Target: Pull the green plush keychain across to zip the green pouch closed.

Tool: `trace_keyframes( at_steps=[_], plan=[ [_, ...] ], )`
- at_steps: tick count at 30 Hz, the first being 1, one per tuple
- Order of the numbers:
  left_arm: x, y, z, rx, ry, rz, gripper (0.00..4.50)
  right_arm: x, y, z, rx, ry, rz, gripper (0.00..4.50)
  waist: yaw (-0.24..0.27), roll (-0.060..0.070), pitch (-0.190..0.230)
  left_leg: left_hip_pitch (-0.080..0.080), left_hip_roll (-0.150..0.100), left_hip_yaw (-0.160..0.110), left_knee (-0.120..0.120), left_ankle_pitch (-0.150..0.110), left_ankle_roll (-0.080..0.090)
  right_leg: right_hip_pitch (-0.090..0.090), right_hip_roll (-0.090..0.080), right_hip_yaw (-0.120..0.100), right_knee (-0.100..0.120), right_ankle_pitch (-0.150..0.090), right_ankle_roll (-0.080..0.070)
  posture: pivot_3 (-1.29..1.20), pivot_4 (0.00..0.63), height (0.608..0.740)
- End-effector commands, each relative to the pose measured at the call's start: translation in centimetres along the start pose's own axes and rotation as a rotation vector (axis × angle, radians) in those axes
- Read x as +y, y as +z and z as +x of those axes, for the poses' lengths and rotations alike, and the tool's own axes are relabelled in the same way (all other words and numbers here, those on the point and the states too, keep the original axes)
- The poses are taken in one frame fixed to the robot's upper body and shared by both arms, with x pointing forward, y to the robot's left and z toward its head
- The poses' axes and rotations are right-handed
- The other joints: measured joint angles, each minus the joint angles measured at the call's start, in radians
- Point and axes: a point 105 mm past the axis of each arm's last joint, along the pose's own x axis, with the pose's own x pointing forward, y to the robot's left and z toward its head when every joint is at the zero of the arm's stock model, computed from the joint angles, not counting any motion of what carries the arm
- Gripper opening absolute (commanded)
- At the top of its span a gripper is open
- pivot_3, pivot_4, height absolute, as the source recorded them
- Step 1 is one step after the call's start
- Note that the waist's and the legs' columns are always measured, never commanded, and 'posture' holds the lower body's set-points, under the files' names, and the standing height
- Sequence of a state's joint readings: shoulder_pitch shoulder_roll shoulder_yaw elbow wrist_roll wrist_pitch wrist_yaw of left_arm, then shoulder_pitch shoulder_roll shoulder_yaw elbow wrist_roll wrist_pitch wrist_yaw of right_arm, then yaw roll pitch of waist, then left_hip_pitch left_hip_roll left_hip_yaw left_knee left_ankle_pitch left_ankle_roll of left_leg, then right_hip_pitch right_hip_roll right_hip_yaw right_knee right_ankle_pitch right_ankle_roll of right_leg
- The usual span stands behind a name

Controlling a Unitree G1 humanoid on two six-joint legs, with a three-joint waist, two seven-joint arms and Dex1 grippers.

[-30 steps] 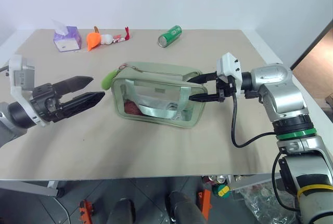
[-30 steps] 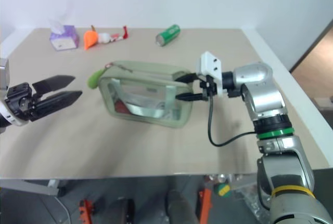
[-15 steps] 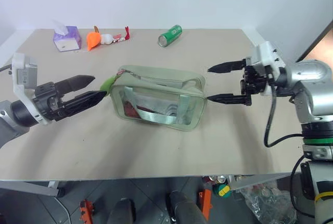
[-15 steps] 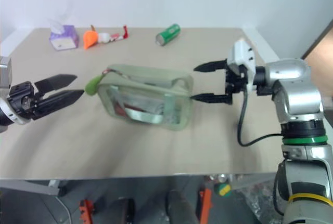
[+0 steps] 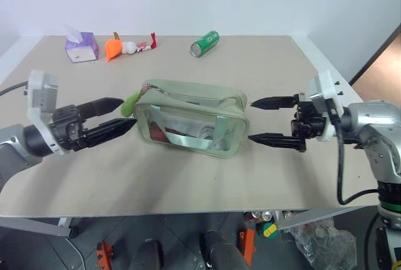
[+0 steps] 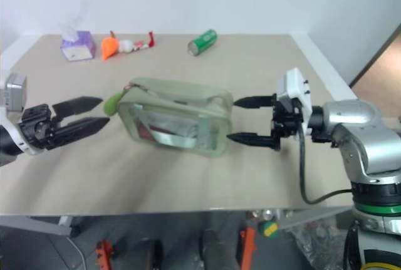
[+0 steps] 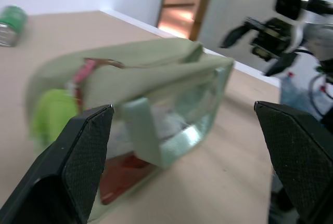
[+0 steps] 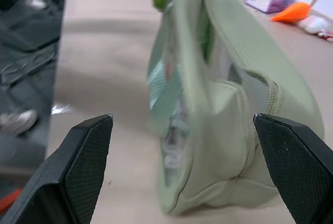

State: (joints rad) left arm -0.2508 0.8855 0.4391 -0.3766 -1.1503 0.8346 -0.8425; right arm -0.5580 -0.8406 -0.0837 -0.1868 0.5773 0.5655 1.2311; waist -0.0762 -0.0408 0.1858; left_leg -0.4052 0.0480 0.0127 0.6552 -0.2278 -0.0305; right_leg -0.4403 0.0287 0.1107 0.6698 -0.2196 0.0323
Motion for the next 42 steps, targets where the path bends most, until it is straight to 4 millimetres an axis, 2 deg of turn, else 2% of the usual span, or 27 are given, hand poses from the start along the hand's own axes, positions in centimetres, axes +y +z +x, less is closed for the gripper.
trace_keyframes(
  at_steps=[1,9,12,13,16,19,22,25,29,32,36,42],
  plan=[
    [-0.7,0.4,0.4,0.028,-0.035,0.055,4.50,0.1,0.2,0.8,-0.015,0.001,-0.022,3.96,0.000,0.000,0.000,0.000,0.000,0.000,0.000,0.000,0.000,0.000,0.000,0.000,0.000,0.000,0.000,0.00,0.150,0.740],
    [-0.6,-0.1,0.5,0.032,-0.032,0.048,4.50,0.4,-0.4,1.4,-0.016,0.029,-0.026,1.30,0.000,0.000,0.000,-0.001,0.000,0.000,-0.001,0.000,0.000,-0.001,0.000,0.000,0.000,-0.001,0.002,0.00,0.150,0.740],
    [0.1,0.6,0.1,-0.034,0.016,0.027,4.50,0.4,-0.4,1.4,-0.022,0.035,-0.027,0.19,0.000,0.000,0.000,-0.001,0.000,0.000,-0.001,0.000,0.001,-0.001,0.000,0.000,0.000,-0.001,0.002,0.00,0.150,0.740],
    [0.5,0.8,-0.1,-0.058,0.035,0.018,4.50,0.4,-0.4,1.4,-0.023,0.036,-0.028,0.04,0.000,0.000,0.000,-0.001,0.000,0.000,-0.001,0.000,0.001,0.000,0.000,0.000,0.000,-0.001,0.002,0.00,0.150,0.740],
    [2.4,1.2,-1.2,-0.130,0.137,-0.026,4.50,0.5,-0.4,1.6,-0.029,0.047,-0.031,0.04,0.000,0.000,0.000,-0.001,0.000,0.000,-0.001,0.000,0.001,0.000,0.000,0.000,0.000,0.000,0.002,0.00,0.150,0.740],
    [5.6,-0.8,-2.3,-0.090,0.317,-0.080,4.50,0.6,-0.3,1.7,-0.035,0.054,-0.036,0.04,0.000,0.000,0.000,0.000,0.000,-0.001,-0.001,0.000,0.001,0.000,0.000,0.000,0.000,0.000,0.002,0.00,0.150,0.740],
    [6.8,-2.2,-2.6,-0.043,0.384,-0.097,4.50,0.3,-0.3,1.9,-0.032,0.033,-0.042,0.04,0.000,0.000,0.000,0.000,0.000,-0.001,-0.001,0.000,0.001,0.000,0.001,0.000,0.000,0.000,0.002,0.00,0.150,0.740],
    [6.5,-2.4,-2.4,-0.042,0.363,-0.098,4.50,0.0,-0.5,2.0,-0.027,0.016,-0.046,0.04,0.000,0.000,0.000,-0.001,0.000,0.000,-0.001,0.000,0.001,0.000,0.000,0.000,0.000,0.000,0.002,0.00,0.150,0.740],
    [5.2,-2.8,-1.7,-0.013,0.284,-0.102,4.50,0.2,-0.6,2.1,-0.024,0.017,-0.046,0.04,-0.001,0.000,0.000,0.000,0.001,0.000,-0.001,0.000,0.001,0.000,0.001,0.000,0.000,0.000,0.001,0.00,0.150,0.740],
    [4.0,-2.1,-1.4,-0.031,0.214,-0.102,4.50,0.2,-0.7,2.1,-0.021,0.017,-0.046,0.04,-0.001,0.000,0.000,0.000,0.001,-0.001,-0.001,0.000,0.000,0.000,0.001,0.000,0.001,0.000,0.001,0.00,0.150,0.740],
    [3.6,-1.2,-1.6,-0.077,0.182,-0.111,4.50,0.3,-0.7,2.1,-0.020,0.017,-0.045,0.04,-0.002,0.000,0.000,0.000,0.001,0.000,-0.001,0.000,0.000,0.000,0.001,0.000,0.001,0.000,0.001,0.00,0.150,0.740],
    [3.7,-2.7,-1.3,0.008,0.189,-0.102,4.50,0.2,-0.6,2.1,-0.022,0.015,-0.046,0.04,-0.002,0.000,0.000,0.000,0.001,0.000,-0.001,0.000,0.000,0.000,0.001,0.000,0.001,0.000,0.001,0.00,0.150,0.740]
  ],
)
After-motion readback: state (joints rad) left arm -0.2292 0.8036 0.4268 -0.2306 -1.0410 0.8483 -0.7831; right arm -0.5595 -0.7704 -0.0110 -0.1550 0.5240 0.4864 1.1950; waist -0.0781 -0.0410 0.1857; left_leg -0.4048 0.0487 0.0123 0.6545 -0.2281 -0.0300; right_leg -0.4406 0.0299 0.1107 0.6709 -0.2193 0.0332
